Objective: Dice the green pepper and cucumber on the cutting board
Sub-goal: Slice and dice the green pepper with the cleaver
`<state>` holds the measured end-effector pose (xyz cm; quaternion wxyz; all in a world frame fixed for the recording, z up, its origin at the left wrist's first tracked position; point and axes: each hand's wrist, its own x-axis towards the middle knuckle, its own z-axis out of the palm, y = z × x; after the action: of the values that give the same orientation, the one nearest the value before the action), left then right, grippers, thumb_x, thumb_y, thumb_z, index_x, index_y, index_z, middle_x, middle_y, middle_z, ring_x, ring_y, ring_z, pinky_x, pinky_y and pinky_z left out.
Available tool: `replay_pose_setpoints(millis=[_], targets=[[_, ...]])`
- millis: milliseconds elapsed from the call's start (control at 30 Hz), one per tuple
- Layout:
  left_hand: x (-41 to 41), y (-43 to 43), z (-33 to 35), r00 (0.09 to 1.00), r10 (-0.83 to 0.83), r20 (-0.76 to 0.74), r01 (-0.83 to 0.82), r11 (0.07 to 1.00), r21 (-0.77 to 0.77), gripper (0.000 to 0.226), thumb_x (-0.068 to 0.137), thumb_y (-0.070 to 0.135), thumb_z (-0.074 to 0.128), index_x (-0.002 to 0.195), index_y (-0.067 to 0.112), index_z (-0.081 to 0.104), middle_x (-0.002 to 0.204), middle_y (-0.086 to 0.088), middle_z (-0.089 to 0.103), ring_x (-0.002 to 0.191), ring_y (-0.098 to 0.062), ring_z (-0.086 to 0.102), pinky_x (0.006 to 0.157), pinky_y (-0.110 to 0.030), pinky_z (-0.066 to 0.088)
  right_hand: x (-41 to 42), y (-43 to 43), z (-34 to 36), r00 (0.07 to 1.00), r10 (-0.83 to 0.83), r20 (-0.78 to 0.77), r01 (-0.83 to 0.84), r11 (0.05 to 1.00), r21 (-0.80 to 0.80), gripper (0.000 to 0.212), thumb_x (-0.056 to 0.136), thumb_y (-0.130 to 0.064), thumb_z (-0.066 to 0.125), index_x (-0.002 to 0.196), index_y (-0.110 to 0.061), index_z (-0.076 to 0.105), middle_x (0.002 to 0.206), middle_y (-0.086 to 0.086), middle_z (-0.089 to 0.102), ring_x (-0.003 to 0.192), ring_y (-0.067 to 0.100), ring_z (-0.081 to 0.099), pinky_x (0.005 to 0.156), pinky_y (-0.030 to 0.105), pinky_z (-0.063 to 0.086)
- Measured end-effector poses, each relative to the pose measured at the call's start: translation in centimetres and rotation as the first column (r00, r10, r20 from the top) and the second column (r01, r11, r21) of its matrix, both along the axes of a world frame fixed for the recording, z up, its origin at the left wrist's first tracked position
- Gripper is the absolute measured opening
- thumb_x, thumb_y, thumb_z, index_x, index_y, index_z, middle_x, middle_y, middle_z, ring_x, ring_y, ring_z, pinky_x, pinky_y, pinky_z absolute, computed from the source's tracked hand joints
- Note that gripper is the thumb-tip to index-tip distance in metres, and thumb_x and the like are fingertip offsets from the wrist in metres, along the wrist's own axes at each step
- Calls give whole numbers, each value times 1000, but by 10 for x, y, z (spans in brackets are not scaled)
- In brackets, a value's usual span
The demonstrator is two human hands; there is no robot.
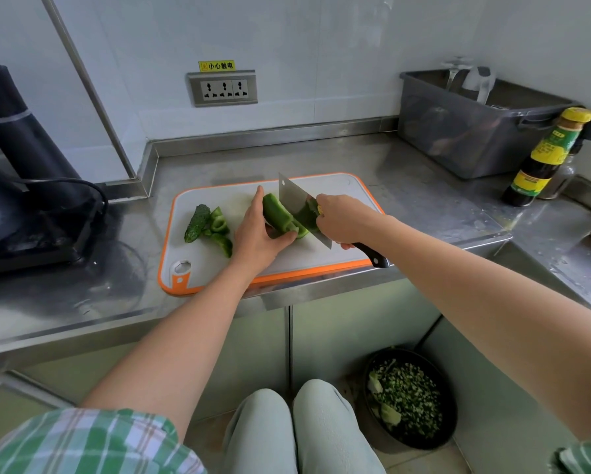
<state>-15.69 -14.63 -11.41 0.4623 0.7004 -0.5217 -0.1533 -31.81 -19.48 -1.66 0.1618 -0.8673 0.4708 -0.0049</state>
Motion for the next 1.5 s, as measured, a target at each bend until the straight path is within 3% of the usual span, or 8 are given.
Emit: replay_pose_setpoints(millis=[200,500,800,933,1100,1267,1433,1500], targets=[[1,0,-2,1000,-20,5,21,1000,-18,108,70,34,83,153,22,15,144,-1,45,115,-23,57,98,-43,48,-1,1,1,1000,15,-22,-16,999,-52,8,94,-8,33,99,-10,39,76,6,48,48,20,54,45,28,39],[1,-1,-2,1000,-7,13,7,1000,12,111,67,44,81,153,26,13,142,0,47,115,-25,58,98,-45,48,-4,-1,4,1000,-3,22,3,1000,-24,12,95,-9,33,103,-10,41,78,6,45,51,21,54,43,28,43],[1,0,-1,1000,-2,26,2,1000,12,110,69,43,81,153,24,13,142,-1,48,115,-26,58,98,-45,47,-1,-1,1,1000,-10,0,10,999,46,15,91,-5,35,100,-4,46,79,15,58,50,24,56,50,30,48],[2,0,-1,1000,-2,17,2,1000,3,109,70,41,82,153,24,14,138,-1,51,113,-25,59,97,-43,48,5,-2,1,999,5,-41,-3,999,42,16,88,-2,36,99,-1,47,69,16,58,45,22,52,45,23,39],[2,3,-1,1000,-3,13,3,1000,-2,105,71,35,83,152,23,19,140,-2,50,119,-24,54,101,-42,45,12,-6,-16,996,-50,74,48,999,21,10,92,-6,33,98,-8,40,76,8,47,49,22,55,46,26,41],[0,5,2,1000,-3,12,3,1000,-20,101,71,30,84,151,18,23,143,-3,46,127,-22,48,106,-40,40,6,-15,-21,963,-148,224,127,986,107,13,95,-8,30,103,-7,40,79,12,49,50,24,52,42,26,40],[1,4,2,1000,-6,16,6,1000,-3,102,71,31,84,151,17,22,143,-4,46,126,-23,49,105,-41,41,1,-17,-8,973,-107,203,83,989,122,29,94,-8,30,120,-7,43,75,13,53,50,24,53,44,27,44],[0,4,3,1000,-1,12,1,1000,-2,103,70,31,84,151,18,22,143,-4,47,124,-23,51,104,-41,42,1,-15,-3,985,-83,151,63,989,134,26,93,-5,31,116,-6,43,73,14,53,50,25,52,48,30,45]])
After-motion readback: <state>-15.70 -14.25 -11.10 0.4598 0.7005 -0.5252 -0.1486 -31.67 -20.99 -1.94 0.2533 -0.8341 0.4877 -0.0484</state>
